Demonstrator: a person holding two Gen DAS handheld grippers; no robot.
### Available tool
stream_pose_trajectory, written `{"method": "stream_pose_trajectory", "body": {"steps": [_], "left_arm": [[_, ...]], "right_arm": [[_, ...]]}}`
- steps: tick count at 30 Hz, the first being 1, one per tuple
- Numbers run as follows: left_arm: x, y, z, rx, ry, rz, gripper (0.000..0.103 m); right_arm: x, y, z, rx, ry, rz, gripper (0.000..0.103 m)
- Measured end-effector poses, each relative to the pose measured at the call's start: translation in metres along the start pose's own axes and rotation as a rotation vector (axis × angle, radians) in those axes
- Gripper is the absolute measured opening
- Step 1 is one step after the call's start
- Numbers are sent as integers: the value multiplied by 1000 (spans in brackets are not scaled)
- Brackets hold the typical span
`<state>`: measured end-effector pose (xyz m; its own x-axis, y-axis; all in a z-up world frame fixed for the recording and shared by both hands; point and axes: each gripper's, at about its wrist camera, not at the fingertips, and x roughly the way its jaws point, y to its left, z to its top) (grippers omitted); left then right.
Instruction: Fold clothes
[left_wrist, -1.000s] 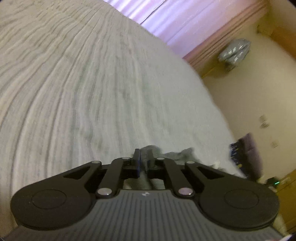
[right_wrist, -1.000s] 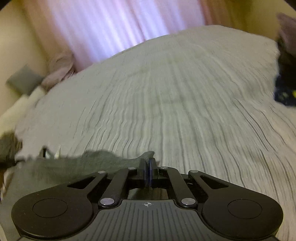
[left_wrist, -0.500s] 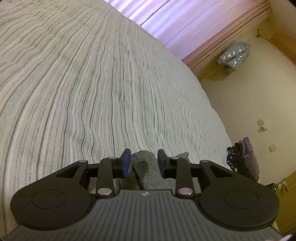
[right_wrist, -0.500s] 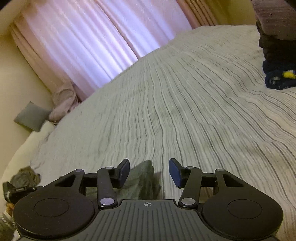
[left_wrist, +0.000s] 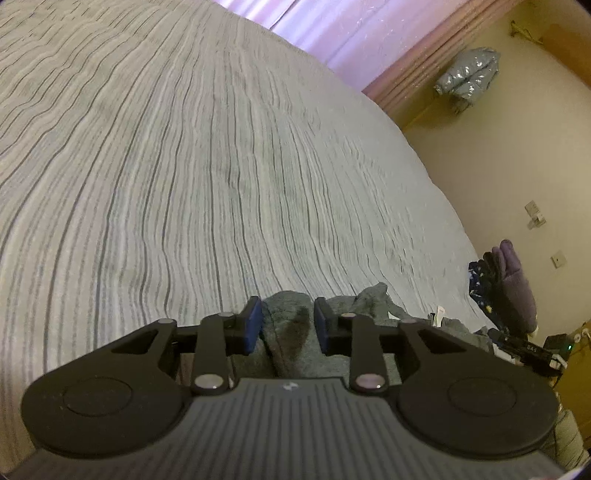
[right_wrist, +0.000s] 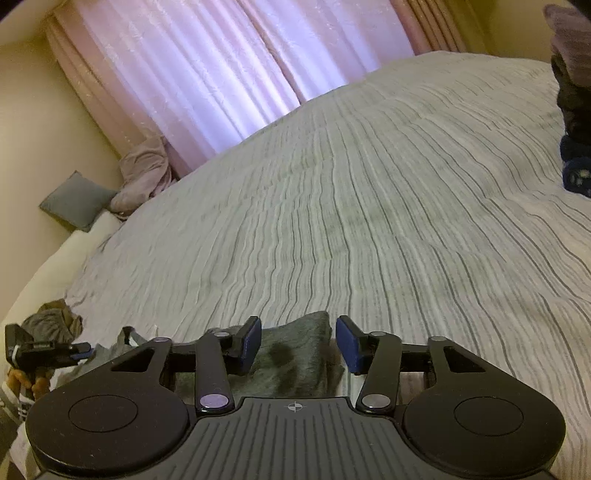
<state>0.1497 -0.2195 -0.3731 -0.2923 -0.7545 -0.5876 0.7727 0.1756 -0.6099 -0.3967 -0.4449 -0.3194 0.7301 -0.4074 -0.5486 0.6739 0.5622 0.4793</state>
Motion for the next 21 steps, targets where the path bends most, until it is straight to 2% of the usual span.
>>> {"method": "stream_pose_trajectory", "body": {"steps": [1,3,5,10,12,17,21], "left_arm": [[-1,-2,0,16,-9,-15,1],[-8,-6,-3,53,-40,-43,1],[-17,-11,-3,85,-81,-81,1],[-40,-11,-3,116,-183,-94,1],[-46,-9,-2,122,-209,-72,1],[-42,-16,0,131,-247,-47,1],[-26,-24,3,148,-231,7,1]], "right_arm": [[1,2,0,-13,3,-5,23],[-1,5,-1,-43,-6,-7,9],[-4,6,-3,-59,-24,3,2],[-21,9,-3,-74,-100,12,2],[-26,10,-2,-77,-120,1,2],[-22,9,3,-78,-141,-47,2],[-7,12,4,-97,-123,-97,2]]}}
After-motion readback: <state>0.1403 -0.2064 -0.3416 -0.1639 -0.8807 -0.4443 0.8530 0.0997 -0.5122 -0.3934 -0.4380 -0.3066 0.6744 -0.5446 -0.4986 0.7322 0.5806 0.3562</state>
